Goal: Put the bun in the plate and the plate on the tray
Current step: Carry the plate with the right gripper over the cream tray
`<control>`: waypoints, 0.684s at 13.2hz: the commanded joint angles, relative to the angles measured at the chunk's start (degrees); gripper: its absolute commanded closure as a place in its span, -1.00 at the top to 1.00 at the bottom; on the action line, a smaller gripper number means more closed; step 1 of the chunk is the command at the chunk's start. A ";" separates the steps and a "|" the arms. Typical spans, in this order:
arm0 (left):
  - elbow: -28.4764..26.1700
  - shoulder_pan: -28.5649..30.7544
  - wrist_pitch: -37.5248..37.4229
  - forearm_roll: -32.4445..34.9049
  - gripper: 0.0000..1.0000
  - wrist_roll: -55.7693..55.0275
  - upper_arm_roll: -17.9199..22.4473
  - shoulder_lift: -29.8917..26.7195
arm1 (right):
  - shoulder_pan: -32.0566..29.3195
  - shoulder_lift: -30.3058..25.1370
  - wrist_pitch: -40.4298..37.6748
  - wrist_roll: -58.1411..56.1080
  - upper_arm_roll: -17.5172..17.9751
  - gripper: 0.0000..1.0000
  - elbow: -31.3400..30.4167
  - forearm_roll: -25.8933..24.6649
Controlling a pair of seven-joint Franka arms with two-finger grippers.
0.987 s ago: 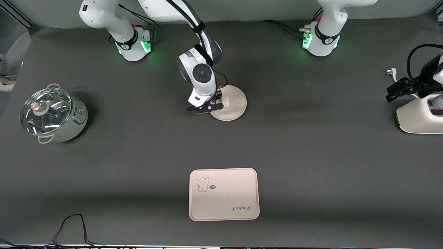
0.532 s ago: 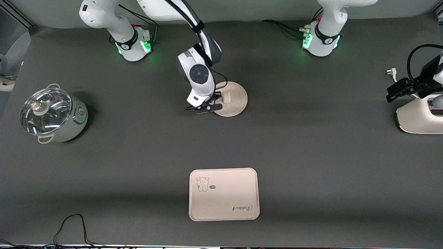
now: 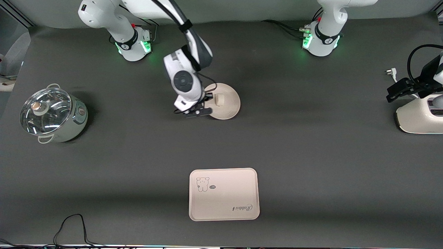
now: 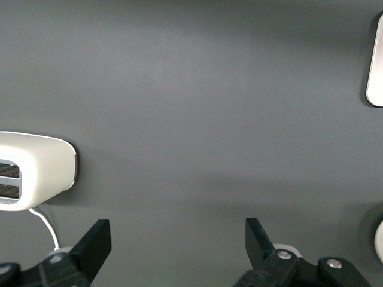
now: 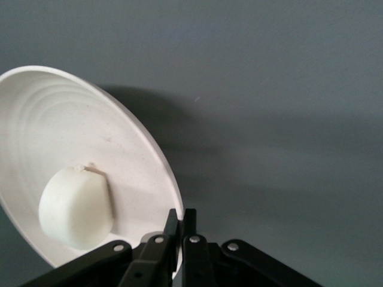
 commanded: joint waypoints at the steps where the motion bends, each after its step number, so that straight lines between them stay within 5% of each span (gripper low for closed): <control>1: 0.99 0.31 -0.89 -0.51 1.00 0.34 0.03 0.40 | -0.56 -0.84 -9.07 -3.64 -7.05 -1.00 7.54 0.22; 6: 0.99 0.39 -0.89 -0.51 1.00 0.34 0.03 0.40 | -14.69 8.27 -18.76 -6.91 -8.24 -1.00 29.93 1.36; 9: 0.99 0.39 -0.89 -0.51 1.00 0.34 0.03 0.57 | -23.74 18.21 -21.32 -6.64 -5.78 -1.00 46.02 8.82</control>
